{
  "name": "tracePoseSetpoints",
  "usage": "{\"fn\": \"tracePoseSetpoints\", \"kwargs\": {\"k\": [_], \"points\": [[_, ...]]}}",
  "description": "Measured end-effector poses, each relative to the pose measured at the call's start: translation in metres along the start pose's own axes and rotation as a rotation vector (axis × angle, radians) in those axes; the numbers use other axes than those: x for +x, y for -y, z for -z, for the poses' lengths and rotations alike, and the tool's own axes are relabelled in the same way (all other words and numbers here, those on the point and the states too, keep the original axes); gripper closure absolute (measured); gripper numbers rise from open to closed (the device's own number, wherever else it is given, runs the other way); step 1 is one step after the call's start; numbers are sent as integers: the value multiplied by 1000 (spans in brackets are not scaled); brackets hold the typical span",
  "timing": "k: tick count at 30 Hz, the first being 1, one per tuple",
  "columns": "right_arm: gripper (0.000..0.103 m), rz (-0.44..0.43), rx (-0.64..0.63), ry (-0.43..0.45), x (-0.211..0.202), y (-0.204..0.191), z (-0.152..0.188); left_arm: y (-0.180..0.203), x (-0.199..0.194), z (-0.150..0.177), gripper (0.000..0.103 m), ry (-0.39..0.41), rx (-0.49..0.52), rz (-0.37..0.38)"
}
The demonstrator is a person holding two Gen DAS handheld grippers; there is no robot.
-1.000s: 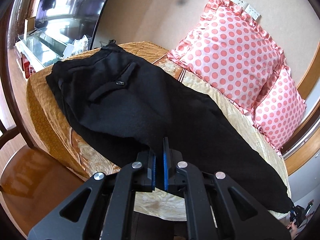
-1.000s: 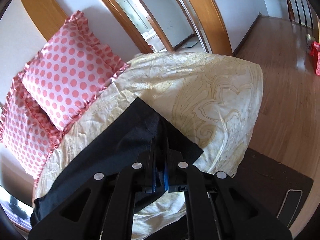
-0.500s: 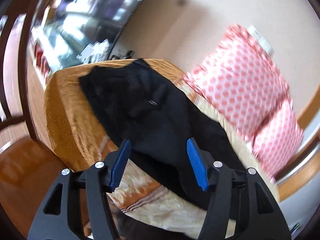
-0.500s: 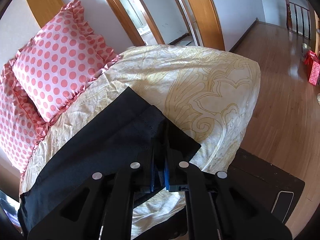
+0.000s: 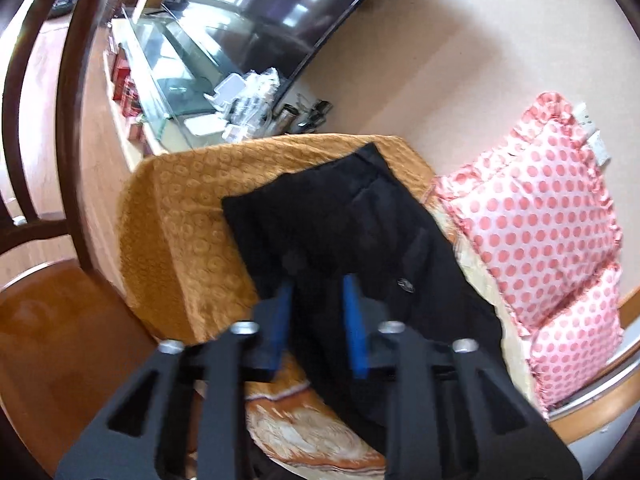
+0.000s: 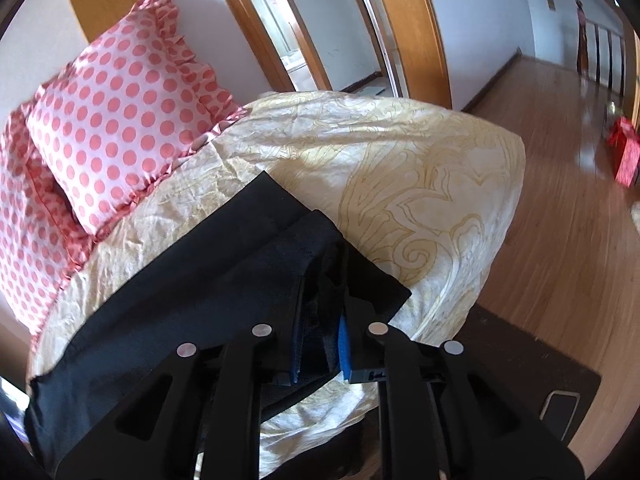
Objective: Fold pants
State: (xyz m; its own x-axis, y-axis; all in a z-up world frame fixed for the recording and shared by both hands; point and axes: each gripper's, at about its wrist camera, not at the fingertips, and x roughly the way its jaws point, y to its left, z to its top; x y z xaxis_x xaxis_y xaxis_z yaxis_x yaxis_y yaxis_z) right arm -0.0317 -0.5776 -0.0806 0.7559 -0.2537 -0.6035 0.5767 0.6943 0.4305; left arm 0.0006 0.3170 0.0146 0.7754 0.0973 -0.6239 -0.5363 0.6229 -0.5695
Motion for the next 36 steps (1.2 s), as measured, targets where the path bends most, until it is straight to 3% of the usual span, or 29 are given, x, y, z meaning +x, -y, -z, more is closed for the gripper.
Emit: {"fn": "tracePoseSetpoints", "kwargs": {"k": [2, 10, 13, 16, 18, 19, 20, 21, 22, 24, 26, 29, 32, 36], "points": [[96, -12, 17, 8, 0, 4, -3, -3, 2, -1, 94, -7, -10, -1], [97, 4, 24, 19, 2, 4, -4, -4, -9, -4, 97, 12, 55, -82], [97, 24, 0, 32, 2, 1, -2, -2, -1, 0, 96, 8, 102, -124], [95, 53, -52, 32, 2, -4, -1, 10, -5, 3, 86, 36, 167, -162], [87, 59, -60, 29, -3, -2, -2, 13, -14, 6, 75, 65, 175, -171], [84, 70, -59, 40, -7, -1, -2, 17, -22, 8, 64, 90, 187, -182], [66, 103, -66, 64, -13, -1, -3, 22, -30, 11, 56, 123, 204, -196], [42, 144, -83, 109, -23, -2, -4, 26, -36, 13, 53, 145, 220, -202], [37, 156, -103, 142, -29, -4, -5, 35, -43, 18, 50, 170, 252, -205], [38, 154, -165, 183, -39, -15, -5, 58, -52, 32, 43, 177, 329, -168], [38, 89, -257, 186, -41, -38, 0, 79, -52, 46, 36, 150, 393, -103], [39, 3, -408, 156, -32, -76, 14, 126, -38, 87, 28, 46, 542, 42], [39, 56, -519, 175, -18, -104, 15, 164, -21, 127, 28, -71, 668, 167], [44, 74, -492, 115, 15, -104, -29, 191, -1, 168, 28, -161, 777, 222]]}}
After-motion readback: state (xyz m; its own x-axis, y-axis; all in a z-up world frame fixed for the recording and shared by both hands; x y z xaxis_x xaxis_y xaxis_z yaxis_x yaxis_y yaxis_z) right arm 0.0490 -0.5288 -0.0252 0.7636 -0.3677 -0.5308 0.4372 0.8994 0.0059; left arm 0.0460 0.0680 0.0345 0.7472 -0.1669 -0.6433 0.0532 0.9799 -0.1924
